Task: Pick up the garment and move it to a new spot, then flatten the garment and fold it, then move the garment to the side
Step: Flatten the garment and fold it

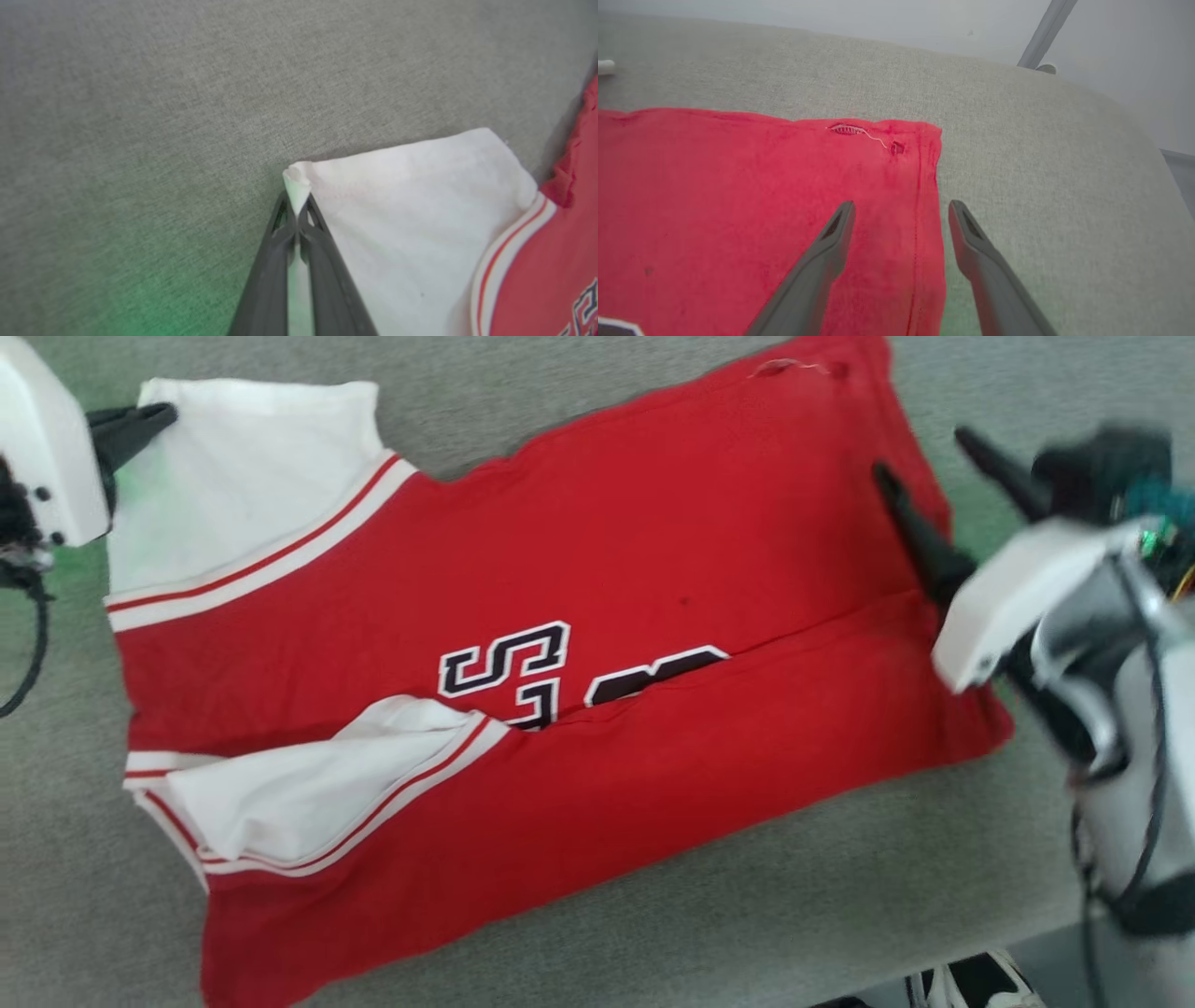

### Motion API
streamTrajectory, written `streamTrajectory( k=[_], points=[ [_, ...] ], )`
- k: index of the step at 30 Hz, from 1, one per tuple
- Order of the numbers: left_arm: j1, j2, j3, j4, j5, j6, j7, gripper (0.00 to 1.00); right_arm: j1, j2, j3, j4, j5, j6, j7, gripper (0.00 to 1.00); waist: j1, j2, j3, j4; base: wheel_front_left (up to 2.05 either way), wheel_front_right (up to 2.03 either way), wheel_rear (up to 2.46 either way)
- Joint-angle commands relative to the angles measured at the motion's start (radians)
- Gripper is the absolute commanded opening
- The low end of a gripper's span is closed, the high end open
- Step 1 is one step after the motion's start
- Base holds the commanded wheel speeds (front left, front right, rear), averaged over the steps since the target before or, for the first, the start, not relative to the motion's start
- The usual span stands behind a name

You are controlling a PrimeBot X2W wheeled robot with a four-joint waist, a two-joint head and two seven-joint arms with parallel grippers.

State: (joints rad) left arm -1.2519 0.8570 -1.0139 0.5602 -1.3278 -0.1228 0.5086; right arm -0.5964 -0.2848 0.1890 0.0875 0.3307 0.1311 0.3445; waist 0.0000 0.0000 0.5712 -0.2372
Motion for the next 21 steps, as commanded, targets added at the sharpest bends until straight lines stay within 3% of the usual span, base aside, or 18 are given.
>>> streamTrajectory(
  k=[1,7,16,17,18,19,21],
  points=[
    [-0.003,-0.019,-0.013,0.007,0.008,-0.002,-0.003,0.0,-0.052,-0.016,0.008,0.016,0.023,-0.001,0.05,1.0,0.0,0.0,0.019,0.024,0.0,0.0,0.0],
    [-0.039,-0.071,-0.018,0.017,0.018,-0.007,-0.031,0.0,-0.276,-0.105,0.042,0.155,0.109,-0.001,0.313,1.0,0.0,0.0,0.053,0.084,0.0,0.0,0.0],
    [-0.067,-0.12,-0.039,0.002,0.005,-0.005,-0.074,0.0,-0.386,-0.144,0.128,0.284,0.173,-0.001,0.503,1.0,0.0,0.0,0.088,0.142,0.0,0.0,0.0],
    [-0.067,-0.123,-0.041,0.0,0.003,-0.005,-0.084,0.0,-0.385,-0.145,0.137,0.289,0.181,-0.001,0.512,0.64,0.0,0.0,0.088,0.145,0.0,0.0,0.0],
    [-0.068,-0.126,-0.044,-0.004,0.002,-0.005,-0.092,0.0,-0.384,-0.147,0.144,0.29,0.189,-0.001,0.513,0.38,0.0,0.0,0.087,0.148,0.0,0.0,0.0],
    [-0.065,-0.13,-0.046,-0.009,-0.003,-0.005,-0.103,0.0,-0.381,-0.151,0.139,0.291,0.194,-0.001,0.5,0.0,0.0,0.0,0.084,0.151,0.0,0.0,0.0],
    [-0.052,-0.135,-0.044,-0.022,-0.019,-0.006,-0.131,0.0,-0.372,-0.163,0.132,0.288,0.199,-0.001,0.472,0.0,0.0,0.0,0.069,0.16,0.0,0.0,0.0]
  ],
)
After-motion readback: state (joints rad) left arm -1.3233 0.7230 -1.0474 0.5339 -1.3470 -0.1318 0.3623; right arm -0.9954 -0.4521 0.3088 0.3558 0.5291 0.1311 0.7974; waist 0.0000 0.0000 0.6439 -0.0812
